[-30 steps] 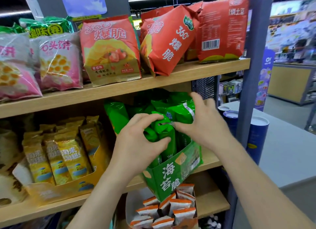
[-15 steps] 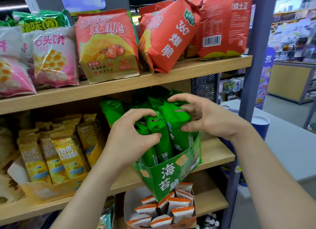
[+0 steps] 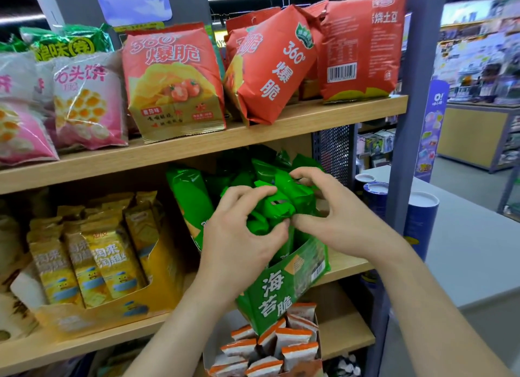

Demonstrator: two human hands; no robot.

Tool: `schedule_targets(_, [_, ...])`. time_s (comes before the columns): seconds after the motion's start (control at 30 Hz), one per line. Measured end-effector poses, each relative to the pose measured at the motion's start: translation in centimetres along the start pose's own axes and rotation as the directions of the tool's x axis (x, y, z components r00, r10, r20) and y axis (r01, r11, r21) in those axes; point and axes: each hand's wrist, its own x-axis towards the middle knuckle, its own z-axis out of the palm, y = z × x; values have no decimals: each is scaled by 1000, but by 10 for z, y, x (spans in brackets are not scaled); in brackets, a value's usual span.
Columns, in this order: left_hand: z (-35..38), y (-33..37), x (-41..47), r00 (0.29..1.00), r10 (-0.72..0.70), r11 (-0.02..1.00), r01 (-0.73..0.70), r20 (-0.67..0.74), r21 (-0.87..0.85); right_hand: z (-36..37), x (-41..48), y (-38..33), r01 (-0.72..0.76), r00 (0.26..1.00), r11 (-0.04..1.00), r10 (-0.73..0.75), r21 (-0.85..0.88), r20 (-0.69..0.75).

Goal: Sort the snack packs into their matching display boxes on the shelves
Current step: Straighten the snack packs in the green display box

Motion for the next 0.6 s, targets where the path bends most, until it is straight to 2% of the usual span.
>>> schedule_targets(0.17, [3,-13,-3,999,-23,1000,23,-47,-10,17,2,12,23,994,998,-17,53,-103])
schedule_targets(0.33, [18,-11,-17,996,52,997,-47,-73,63,22,2,23,56,953,998,-51,8,-298])
schedule_targets(0.4, [28,-5,-18,992,74,994,-65,-106,86,21,3,24,51,944,998,-39,28,-328])
schedule_targets(0.5, [48,10,-11,982,-40,998,49,-183,41,8,14,33,36,961,974,29,225,-276])
schedule_targets(0.6, [75,31,2,943,-233,972,230,-237,-41,-2,27,45,-44,960,876,170,480,-223])
